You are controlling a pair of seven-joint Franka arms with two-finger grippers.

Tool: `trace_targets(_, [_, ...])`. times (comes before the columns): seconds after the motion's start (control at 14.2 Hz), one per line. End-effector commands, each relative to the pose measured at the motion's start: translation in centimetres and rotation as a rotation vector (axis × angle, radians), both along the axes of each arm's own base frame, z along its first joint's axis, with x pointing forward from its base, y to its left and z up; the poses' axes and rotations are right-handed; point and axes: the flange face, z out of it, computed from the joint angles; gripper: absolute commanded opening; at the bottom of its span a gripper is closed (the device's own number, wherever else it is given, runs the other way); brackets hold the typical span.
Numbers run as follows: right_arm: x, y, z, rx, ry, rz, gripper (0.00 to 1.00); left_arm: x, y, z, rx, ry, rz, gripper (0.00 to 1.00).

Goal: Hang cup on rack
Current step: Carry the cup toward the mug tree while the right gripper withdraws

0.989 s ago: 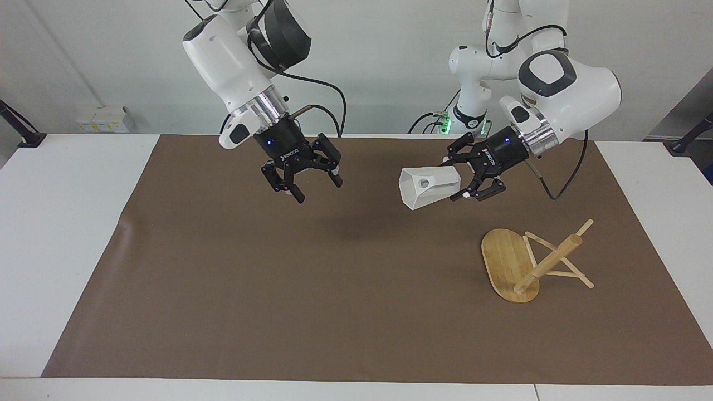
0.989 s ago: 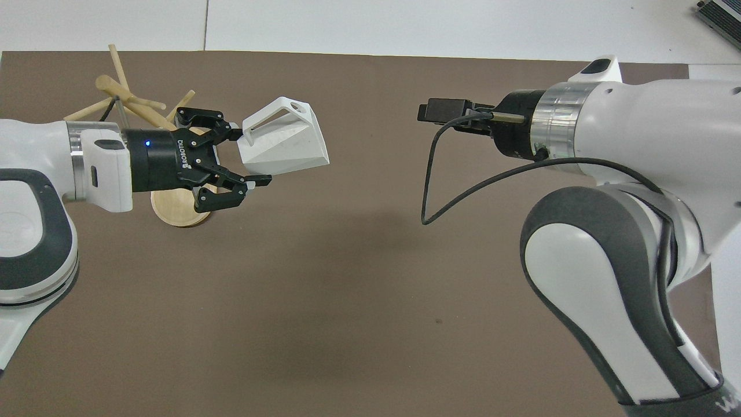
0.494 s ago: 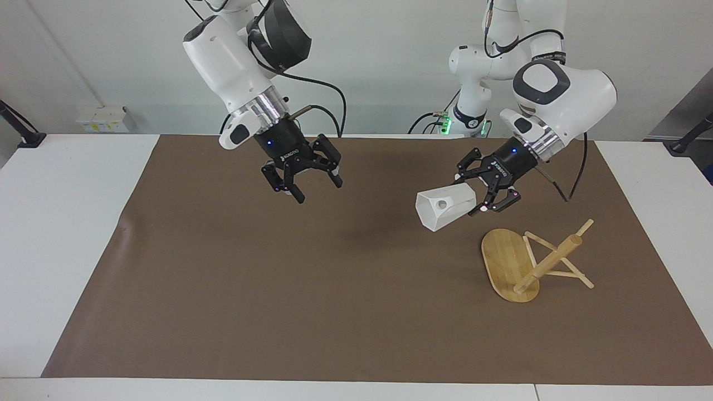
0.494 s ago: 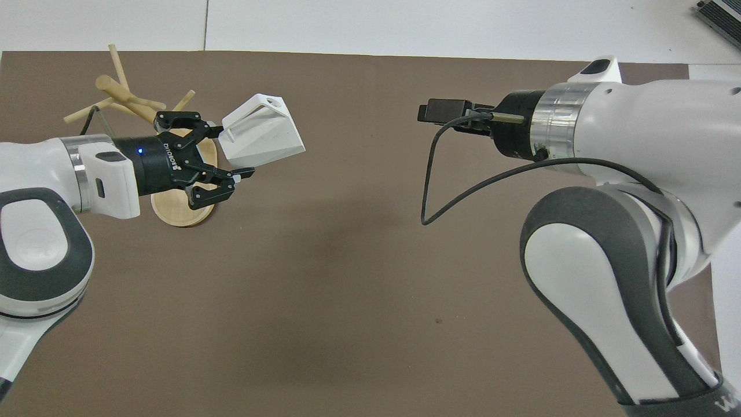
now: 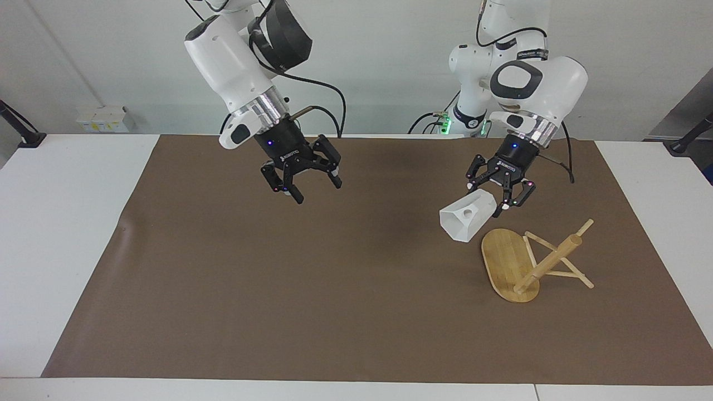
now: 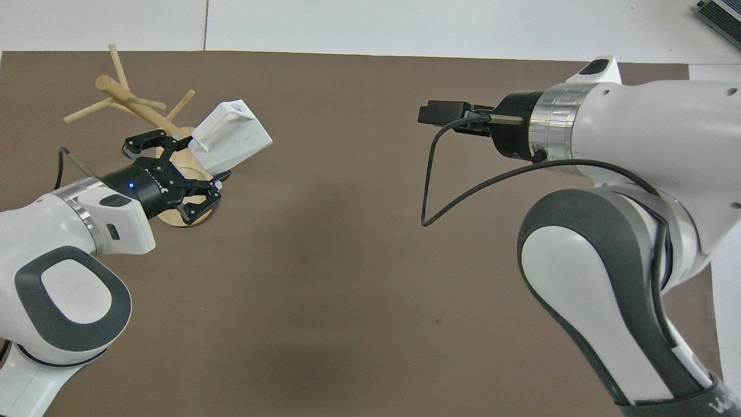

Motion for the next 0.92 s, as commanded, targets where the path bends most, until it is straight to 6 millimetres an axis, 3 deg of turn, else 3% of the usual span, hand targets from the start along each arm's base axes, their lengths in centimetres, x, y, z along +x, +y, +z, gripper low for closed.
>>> trace_targets(0.0, [-1.2, 0.2, 0.1, -0.082, 0.001, 0.033, 1.0, -1.2, 0.8, 0.2, 0.013, -0.032, 0.063, 0.0])
trace_targets(0.21, [-3.2, 0.7, 1.5, -0.251, 0.012, 0.087, 1.0, -1.2, 1.7, -0.3, -0.014, -0.003, 0.126, 0.0])
trace_targets(0.49, [-5.3, -1.6, 4.0, -0.417, 0.077, 0.03, 1.0, -0.4, 2.6, -1.5, -0.019, 0.005, 0.216, 0.0])
trace_targets(0.71, [-5.5, -5.7, 5.2, -0.512, 0.156, -0.014, 1.0, -0.1, 2.9, -2.2, -0.016, 0.008, 0.245, 0.0])
trace_targets(0.85, [-5.9, -10.8, 5.9, -0.522, 0.231, -0.087, 1.0, 0.0, 3.1, -2.5, -0.032, 0.017, 0.292, 0.0])
